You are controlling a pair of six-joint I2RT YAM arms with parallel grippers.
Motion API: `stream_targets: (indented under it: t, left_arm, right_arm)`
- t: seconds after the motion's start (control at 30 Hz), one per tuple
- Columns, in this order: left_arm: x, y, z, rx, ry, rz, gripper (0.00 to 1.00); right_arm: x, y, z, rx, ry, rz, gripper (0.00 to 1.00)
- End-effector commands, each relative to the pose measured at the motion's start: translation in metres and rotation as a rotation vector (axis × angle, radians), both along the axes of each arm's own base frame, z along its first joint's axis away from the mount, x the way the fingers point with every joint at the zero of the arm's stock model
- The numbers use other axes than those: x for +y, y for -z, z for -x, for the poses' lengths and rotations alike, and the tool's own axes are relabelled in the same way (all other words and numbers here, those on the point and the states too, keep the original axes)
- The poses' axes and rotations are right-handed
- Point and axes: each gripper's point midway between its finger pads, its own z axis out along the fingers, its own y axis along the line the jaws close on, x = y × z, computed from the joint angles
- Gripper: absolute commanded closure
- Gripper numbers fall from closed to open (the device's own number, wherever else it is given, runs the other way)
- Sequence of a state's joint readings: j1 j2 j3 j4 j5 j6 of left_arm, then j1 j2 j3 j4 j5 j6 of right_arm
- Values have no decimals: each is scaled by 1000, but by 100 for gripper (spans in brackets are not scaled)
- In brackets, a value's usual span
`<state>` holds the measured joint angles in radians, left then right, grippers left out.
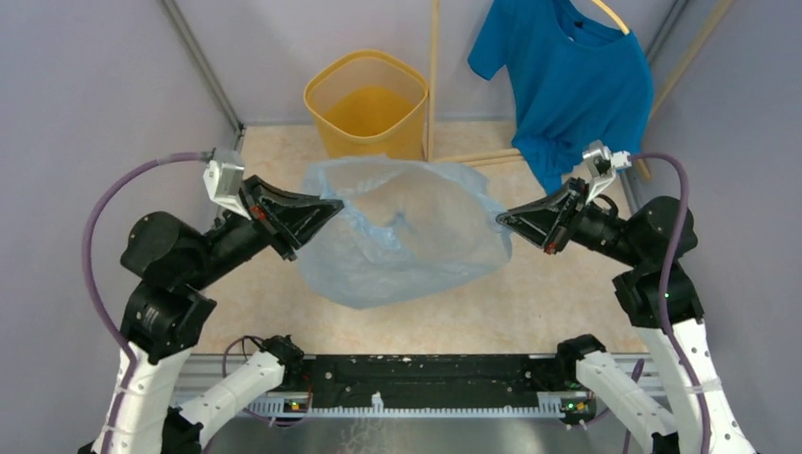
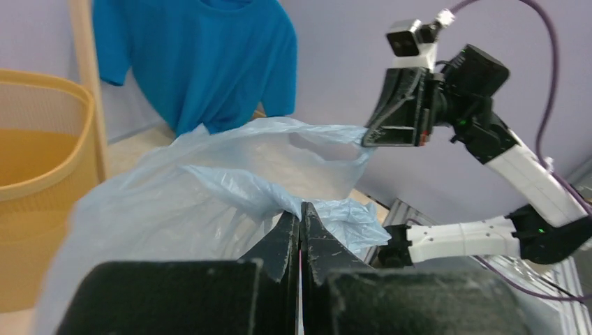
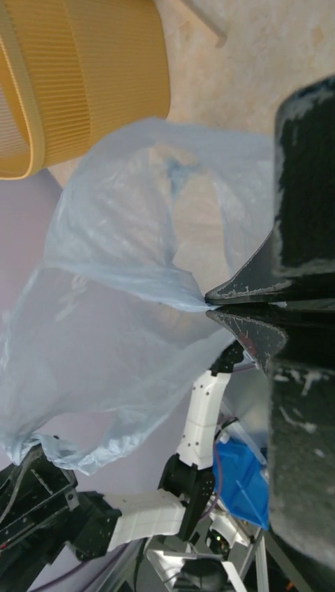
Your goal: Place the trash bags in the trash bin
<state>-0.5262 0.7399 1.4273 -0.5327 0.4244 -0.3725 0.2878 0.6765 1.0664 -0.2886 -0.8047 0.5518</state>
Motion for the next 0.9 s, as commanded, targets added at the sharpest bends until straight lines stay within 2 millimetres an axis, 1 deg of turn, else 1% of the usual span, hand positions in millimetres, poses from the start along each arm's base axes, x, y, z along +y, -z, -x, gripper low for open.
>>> stream_targets:
  t: [0.0,0.03,0.07,0.1,0.13,0.2,0.27,0.33,0.43,0.47,0.6,0.7,0.87]
  left_arm:
    - [-43,31,-18,106,177,11,100]
    - [-50,37,-24,131,200,21,100]
    - [-57,48,-28,167,224,32,100]
    - [-63,53,-31,184,251,47,100]
    - [-68,57,-34,197,274,63,100]
    - [-77,66,-41,229,302,77,100]
    - [-81,76,-51,257,287,75,100]
    - [-83,86,-60,286,252,60,100]
    - [-83,104,-68,328,218,32,100]
    - [-82,110,-70,340,207,26,100]
    - [-82,127,-73,374,189,16,100]
    - [-84,135,-78,388,179,5,100]
    - [-86,137,-84,389,171,-4,100]
  right_arm:
    - [15,1,-19,48,-52,-81,100]
    - [18,3,-23,54,-48,-88,100]
    - [22,6,-27,57,-47,-92,100]
    - [28,9,-30,71,-50,-93,100]
    - [35,8,-32,59,-55,-100,100]
    - [56,13,-34,56,-83,-95,100]
    - [75,21,-36,53,-96,-59,100]
    - [87,29,-40,56,-87,-26,100]
    - [94,39,-44,84,-91,-47,100]
    - [97,44,-45,104,-98,-55,100]
    - [108,61,-41,154,-154,-69,100]
    - [110,64,-42,163,-152,-74,98]
    - [114,67,-36,171,-173,-71,92]
